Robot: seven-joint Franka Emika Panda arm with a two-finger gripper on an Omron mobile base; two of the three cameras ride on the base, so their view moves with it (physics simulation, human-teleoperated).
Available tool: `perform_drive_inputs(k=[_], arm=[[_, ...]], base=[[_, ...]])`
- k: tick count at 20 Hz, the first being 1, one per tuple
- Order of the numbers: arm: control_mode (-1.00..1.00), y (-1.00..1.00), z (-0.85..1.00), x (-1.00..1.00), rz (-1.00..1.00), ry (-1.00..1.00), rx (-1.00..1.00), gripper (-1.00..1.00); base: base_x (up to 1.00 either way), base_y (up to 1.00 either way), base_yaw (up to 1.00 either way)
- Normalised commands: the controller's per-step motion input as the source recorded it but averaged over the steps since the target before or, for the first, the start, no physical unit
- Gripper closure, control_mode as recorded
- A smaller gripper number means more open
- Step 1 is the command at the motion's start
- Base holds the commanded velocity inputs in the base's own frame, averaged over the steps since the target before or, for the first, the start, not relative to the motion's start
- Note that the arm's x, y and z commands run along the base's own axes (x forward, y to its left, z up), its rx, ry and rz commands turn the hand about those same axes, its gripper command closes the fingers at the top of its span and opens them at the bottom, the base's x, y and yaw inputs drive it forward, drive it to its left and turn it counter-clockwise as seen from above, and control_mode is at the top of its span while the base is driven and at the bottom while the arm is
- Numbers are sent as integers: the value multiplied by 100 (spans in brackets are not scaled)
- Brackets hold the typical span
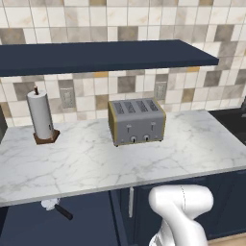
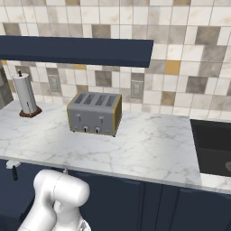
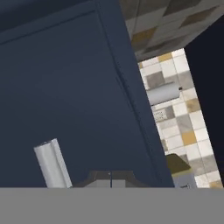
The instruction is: Take the pizza cutter from the drawer on the left and place it on the dining counter for cutting.
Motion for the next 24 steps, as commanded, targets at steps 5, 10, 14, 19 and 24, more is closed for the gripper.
perform_drive_inputs(k=[5,10,14,19,24], arm=[[-100,-1,31,5,-4,0,14,100],[-100,-14,27,6,-6,1,14,100],[-100,-25,19,11,-5,7,16,100],[-100,-26,26,14,-3,6,17,100],[-100,-21,36,15,-2,10,18,100]], base=[[0,0,0],[0,0,0],[0,0,0],[0,0,0],[0,0,0]])
